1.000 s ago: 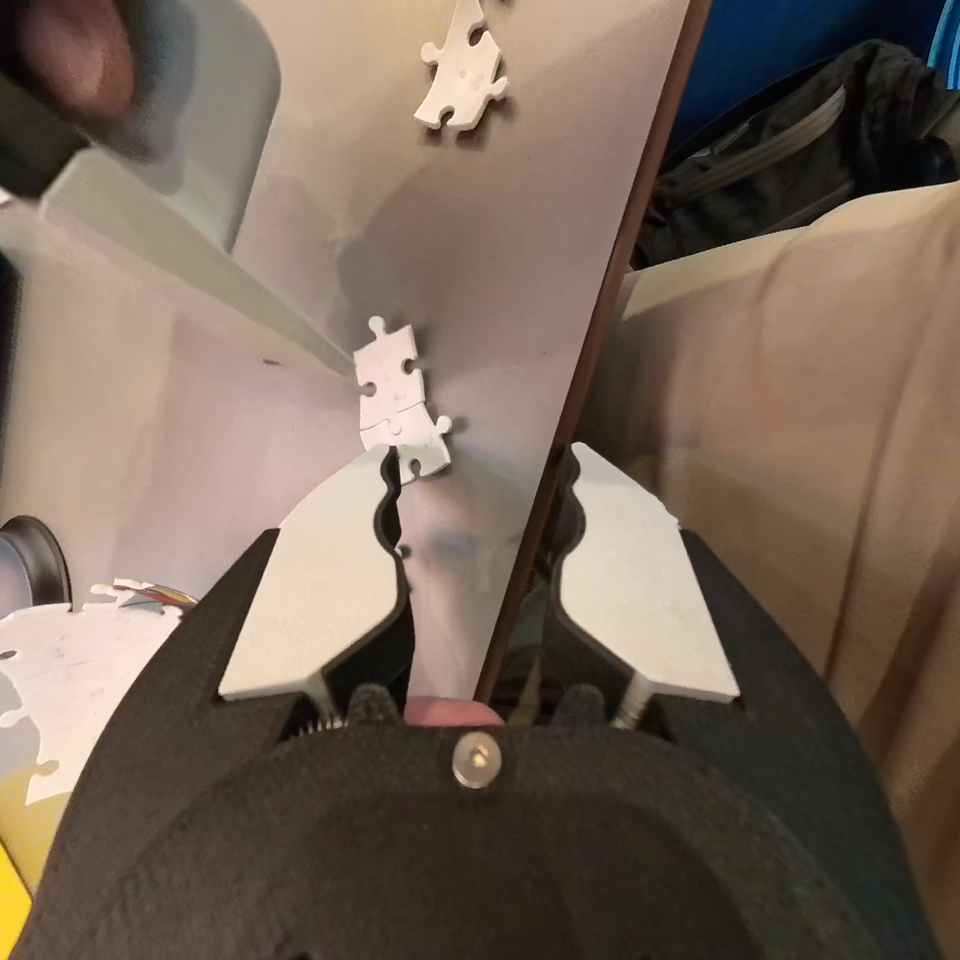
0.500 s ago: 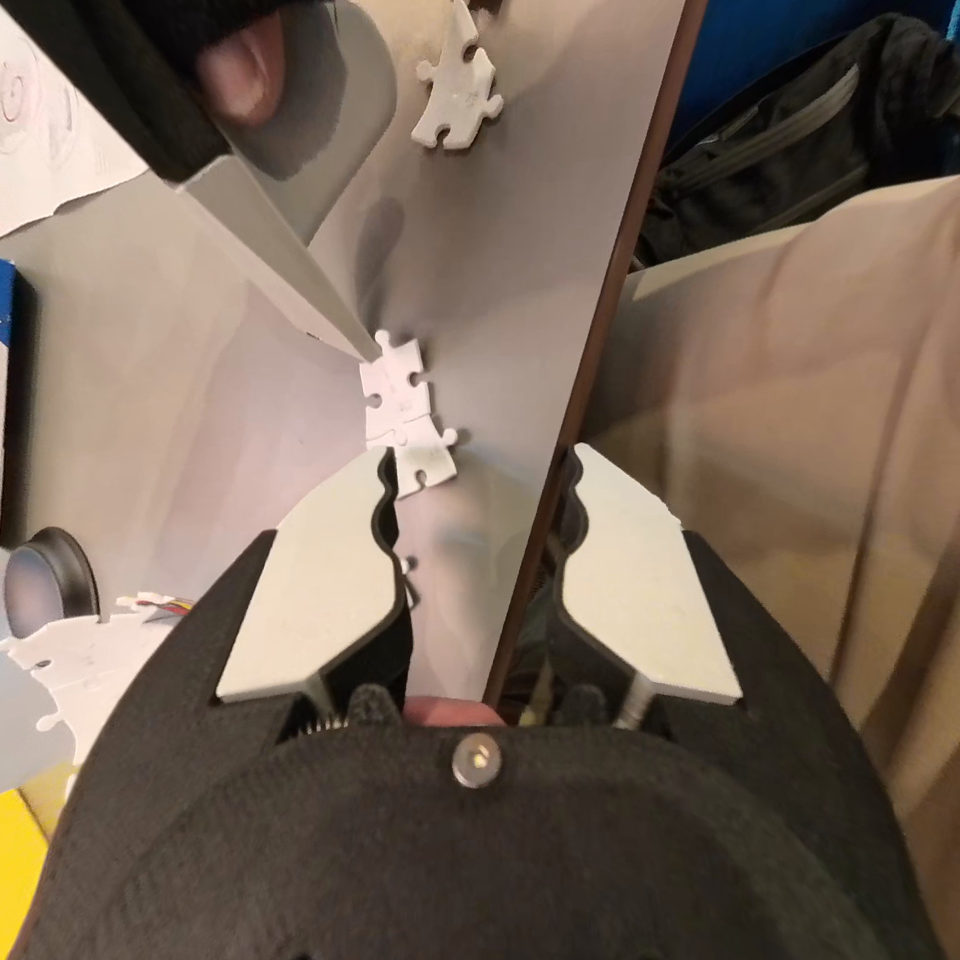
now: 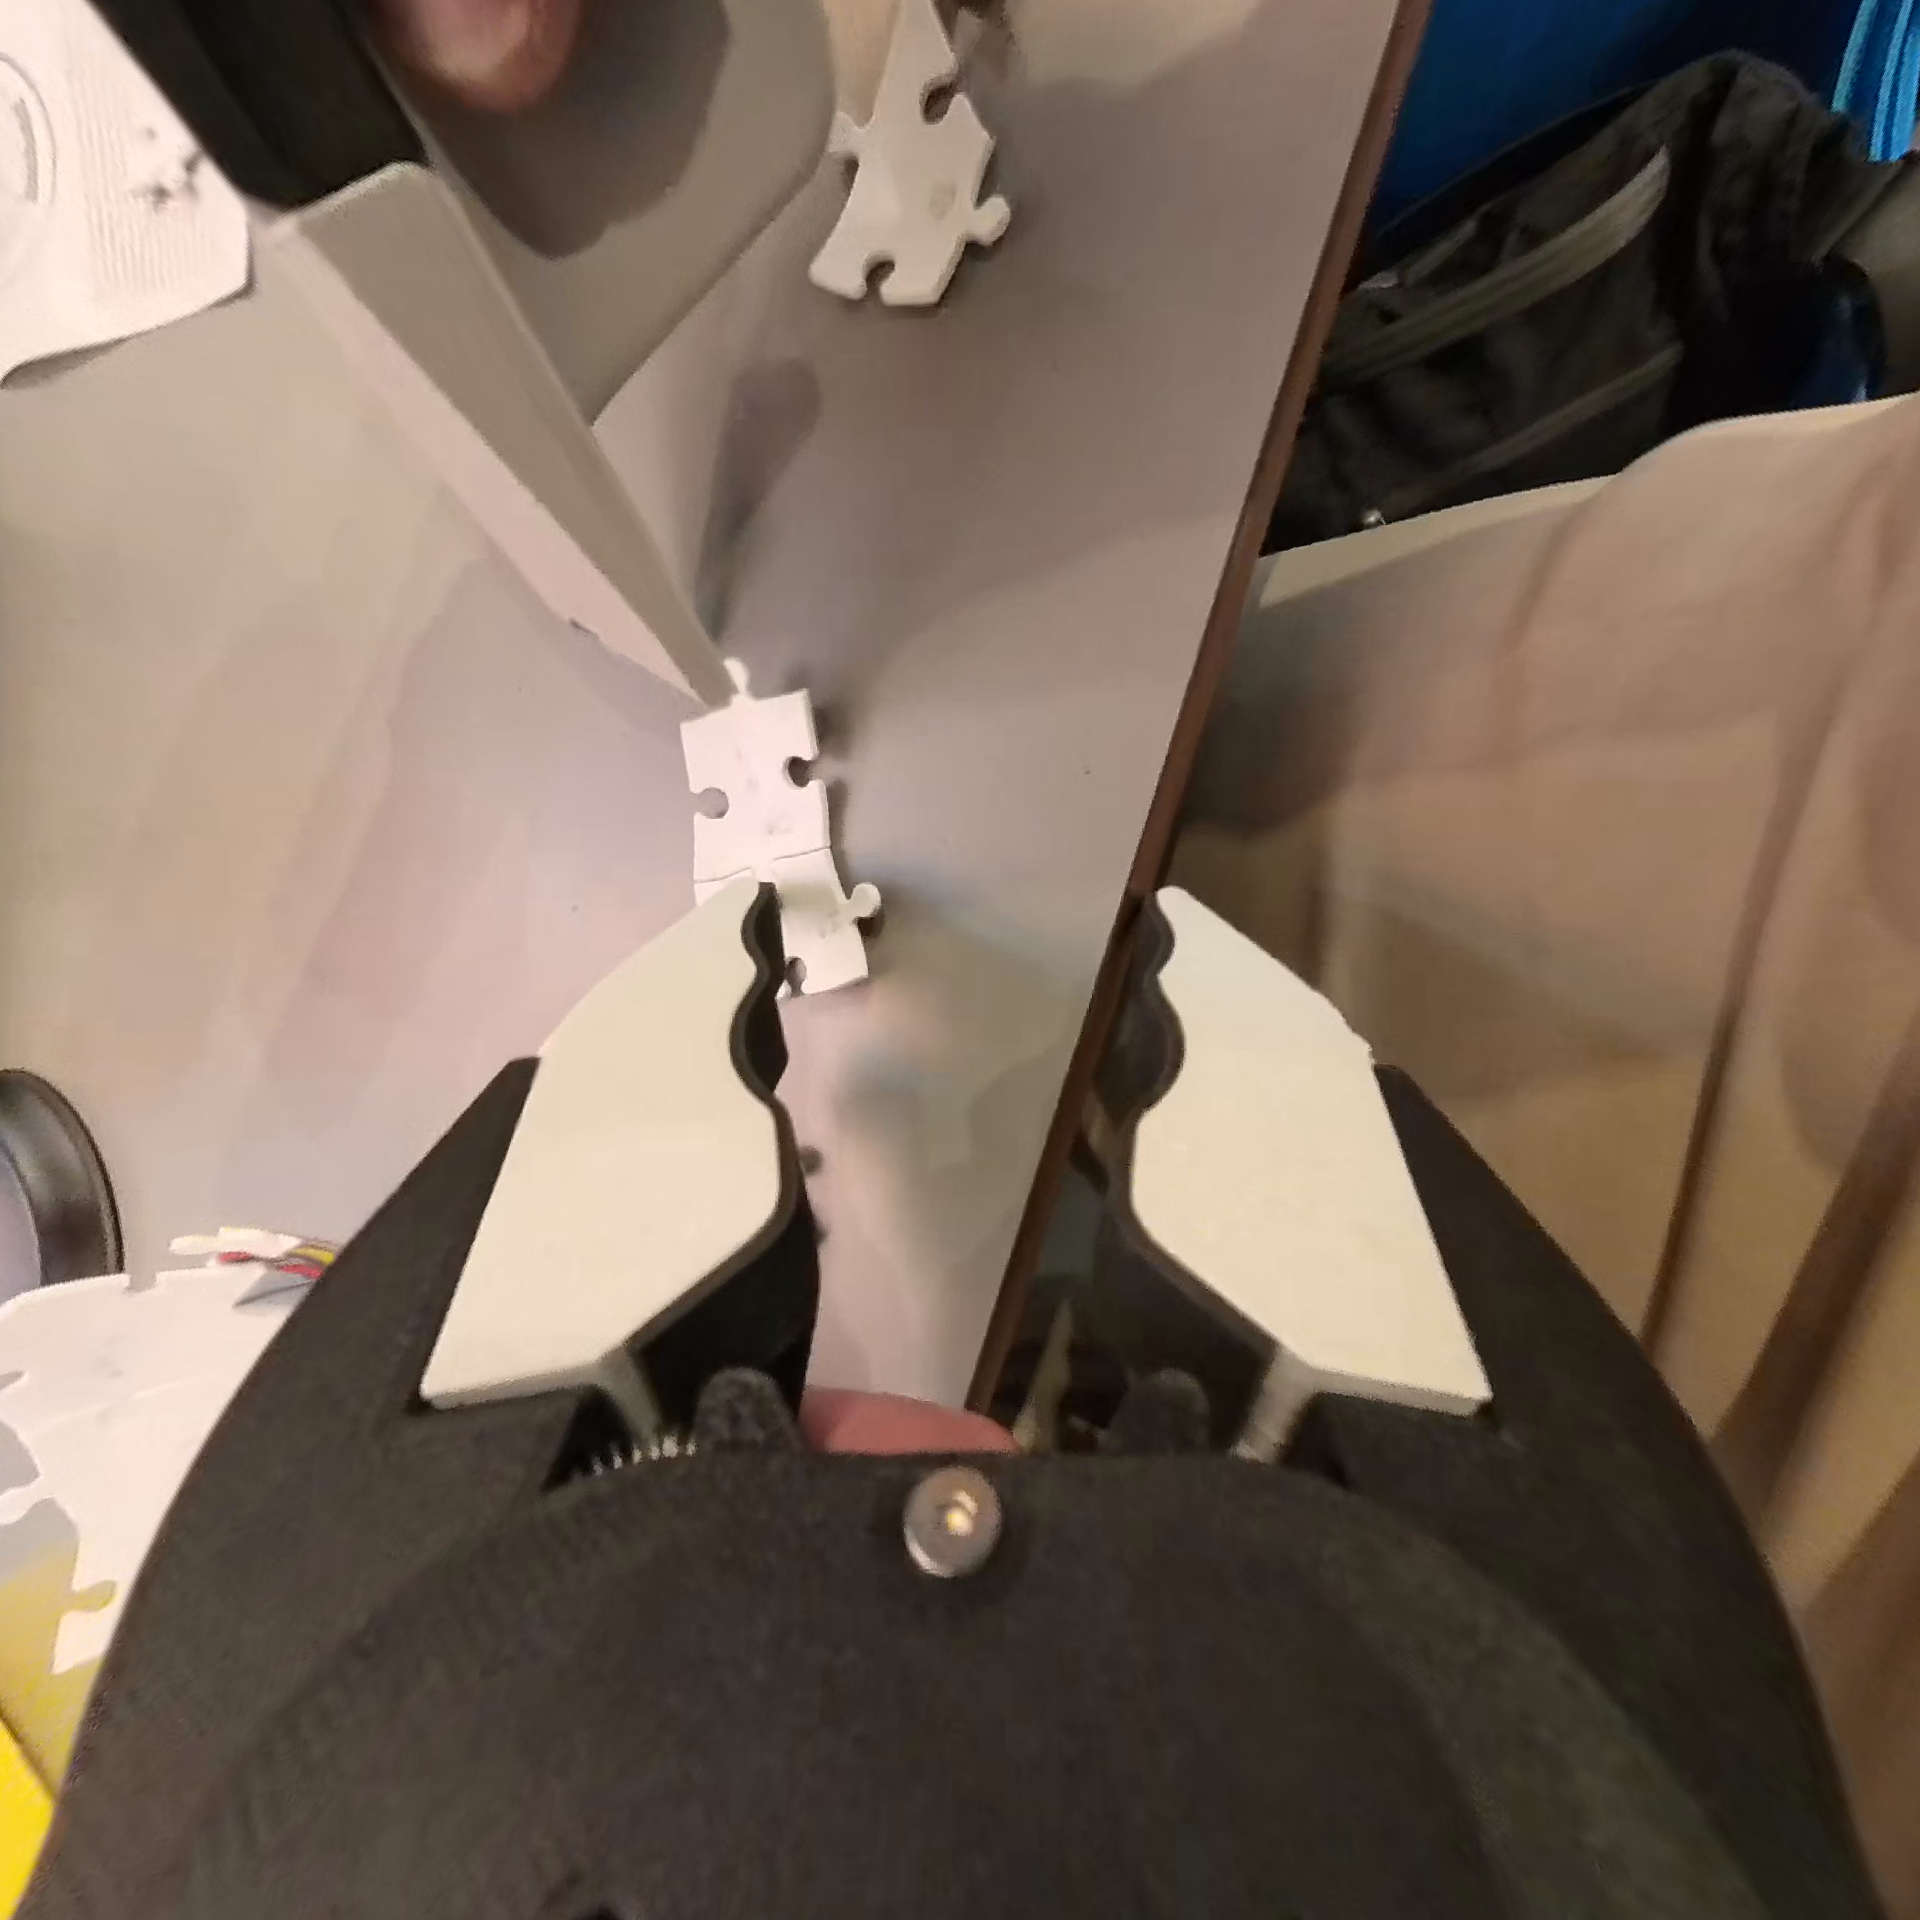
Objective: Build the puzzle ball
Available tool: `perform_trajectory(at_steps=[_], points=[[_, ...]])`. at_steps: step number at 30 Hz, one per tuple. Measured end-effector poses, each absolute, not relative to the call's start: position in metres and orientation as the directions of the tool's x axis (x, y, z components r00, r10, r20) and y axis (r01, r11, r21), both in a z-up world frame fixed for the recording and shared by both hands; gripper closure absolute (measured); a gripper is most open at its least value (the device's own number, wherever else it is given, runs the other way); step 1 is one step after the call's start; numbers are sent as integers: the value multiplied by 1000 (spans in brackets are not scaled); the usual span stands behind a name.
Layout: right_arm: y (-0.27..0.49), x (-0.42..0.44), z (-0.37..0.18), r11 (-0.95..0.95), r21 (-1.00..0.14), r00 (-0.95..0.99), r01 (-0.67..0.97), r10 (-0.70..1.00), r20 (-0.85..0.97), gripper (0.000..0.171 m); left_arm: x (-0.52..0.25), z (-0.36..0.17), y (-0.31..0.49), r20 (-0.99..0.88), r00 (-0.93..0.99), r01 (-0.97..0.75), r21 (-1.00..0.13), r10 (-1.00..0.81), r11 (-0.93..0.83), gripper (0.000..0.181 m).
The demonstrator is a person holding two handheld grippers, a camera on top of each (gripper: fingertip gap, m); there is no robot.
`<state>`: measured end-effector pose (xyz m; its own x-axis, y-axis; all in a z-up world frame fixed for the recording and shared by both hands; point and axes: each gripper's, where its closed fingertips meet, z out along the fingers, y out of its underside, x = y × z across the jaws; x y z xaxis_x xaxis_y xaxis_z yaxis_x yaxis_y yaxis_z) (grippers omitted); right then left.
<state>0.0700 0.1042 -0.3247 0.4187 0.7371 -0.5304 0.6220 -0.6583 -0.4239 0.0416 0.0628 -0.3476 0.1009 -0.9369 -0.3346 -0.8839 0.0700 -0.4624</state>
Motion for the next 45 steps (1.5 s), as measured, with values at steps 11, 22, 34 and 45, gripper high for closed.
perform_trajectory(at_steps=[11,22,34,45], points=[[96,56,-325,-741,-415,399,528,648,-648,152,46,-349,56,-306,190,-822,-570,-933,19,105],[100,51,-327,-765,-431,405,478,628,-665,169,45,-346,56,-298,204,-799,-601,-932,17,109],[106,52,-319,-791,-461,387,403,604,-697,171,26,-279,69,-405,347,-685,-726,-846,67,113],[120,59,-306,-811,-494,385,314,584,-715,171,-73,-262,113,-440,537,-696,-713,-720,-83,125]])
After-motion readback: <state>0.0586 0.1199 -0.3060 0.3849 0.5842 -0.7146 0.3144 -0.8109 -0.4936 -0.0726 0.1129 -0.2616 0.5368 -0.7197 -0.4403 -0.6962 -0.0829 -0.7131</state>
